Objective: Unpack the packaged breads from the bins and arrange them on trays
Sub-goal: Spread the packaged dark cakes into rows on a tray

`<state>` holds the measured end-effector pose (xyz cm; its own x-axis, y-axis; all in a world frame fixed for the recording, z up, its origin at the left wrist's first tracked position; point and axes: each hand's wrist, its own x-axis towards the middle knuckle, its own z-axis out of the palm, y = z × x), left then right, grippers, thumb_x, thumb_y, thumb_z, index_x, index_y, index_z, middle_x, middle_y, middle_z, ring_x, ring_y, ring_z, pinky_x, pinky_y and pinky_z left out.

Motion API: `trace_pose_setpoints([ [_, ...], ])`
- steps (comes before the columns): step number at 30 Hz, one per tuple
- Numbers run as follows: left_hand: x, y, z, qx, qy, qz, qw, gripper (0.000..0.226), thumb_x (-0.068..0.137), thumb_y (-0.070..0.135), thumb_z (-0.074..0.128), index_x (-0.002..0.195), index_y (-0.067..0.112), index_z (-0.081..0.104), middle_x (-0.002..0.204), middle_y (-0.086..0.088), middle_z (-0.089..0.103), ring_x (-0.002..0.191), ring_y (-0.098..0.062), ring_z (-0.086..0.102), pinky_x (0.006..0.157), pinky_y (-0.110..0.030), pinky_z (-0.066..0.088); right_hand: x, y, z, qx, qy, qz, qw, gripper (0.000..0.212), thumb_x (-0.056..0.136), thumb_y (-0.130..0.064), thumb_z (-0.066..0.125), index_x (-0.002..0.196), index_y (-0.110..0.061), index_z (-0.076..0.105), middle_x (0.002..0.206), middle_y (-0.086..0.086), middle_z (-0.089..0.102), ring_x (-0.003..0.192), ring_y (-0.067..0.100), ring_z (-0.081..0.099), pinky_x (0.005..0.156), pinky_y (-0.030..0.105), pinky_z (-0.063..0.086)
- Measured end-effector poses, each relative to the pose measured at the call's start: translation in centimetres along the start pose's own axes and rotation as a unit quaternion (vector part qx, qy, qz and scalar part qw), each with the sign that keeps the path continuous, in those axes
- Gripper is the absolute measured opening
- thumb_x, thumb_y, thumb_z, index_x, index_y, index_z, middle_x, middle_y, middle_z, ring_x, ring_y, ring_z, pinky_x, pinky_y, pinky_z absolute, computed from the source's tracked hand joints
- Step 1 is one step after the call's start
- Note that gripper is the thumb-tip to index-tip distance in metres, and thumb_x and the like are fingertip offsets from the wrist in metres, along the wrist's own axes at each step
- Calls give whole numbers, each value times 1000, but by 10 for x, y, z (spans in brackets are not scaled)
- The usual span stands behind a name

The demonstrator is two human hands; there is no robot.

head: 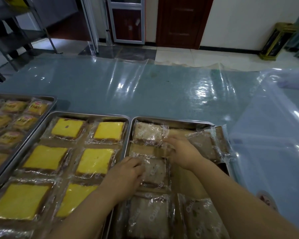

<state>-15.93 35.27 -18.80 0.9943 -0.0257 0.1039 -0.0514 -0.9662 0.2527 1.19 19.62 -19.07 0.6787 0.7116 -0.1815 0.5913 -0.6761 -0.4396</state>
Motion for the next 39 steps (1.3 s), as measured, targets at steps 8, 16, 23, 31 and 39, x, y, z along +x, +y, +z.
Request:
trace_pose_setpoints([
  [8, 44, 19, 10, -55, 16, 7, 998, 28, 90, 32, 54, 114, 21, 63, 118, 5, 59, 108, -15, 50, 90, -26, 40, -68, 35, -18, -96, 217, 142, 961, 36, 86, -18, 59, 122, -18, 56, 126, 8, 55, 113, 28, 49, 92, 37, 42],
  [16, 71, 38, 26, -14, -48, 3, 999, 31, 91, 39, 48, 119, 29, 56, 121, 9, 52, 107, -11, 46, 82, -26, 39, -85, 51, -23, -99, 90, 198, 971, 56, 84, -16, 58, 136, -31, 42, 145, -8, 36, 133, 27, 24, 107, 45, 27],
  [23, 61, 28, 28, -31, -66, 2, 997, 31, 87, 41, 57, 115, 29, 61, 119, 8, 56, 110, -14, 49, 89, -29, 41, -102, 54, -18, -111, 49, 164, 979, 38, 86, -20, 56, 113, -46, 62, 135, -26, 45, 138, 12, 12, 104, 41, 10],
  [31, 75, 23, 23, -36, -38, -5, 999, 30, 90, 37, 52, 117, 27, 59, 119, 9, 54, 107, -12, 47, 83, -26, 42, -76, 54, -26, -97, 224, 258, 935, 40, 85, -19, 58, 124, -24, 48, 130, 3, 46, 119, 25, 35, 92, 39, 25],
  [39, 101, 7, 17, -8, -17, -21, 1000, 37, 89, 39, 52, 123, 26, 54, 129, 7, 48, 120, -14, 37, 98, -30, 37, -31, 62, -52, -14, 167, 392, 904, 29, 88, -10, 46, 116, -12, 44, 114, 13, 58, 108, 34, 54, 88, 46, 42],
])
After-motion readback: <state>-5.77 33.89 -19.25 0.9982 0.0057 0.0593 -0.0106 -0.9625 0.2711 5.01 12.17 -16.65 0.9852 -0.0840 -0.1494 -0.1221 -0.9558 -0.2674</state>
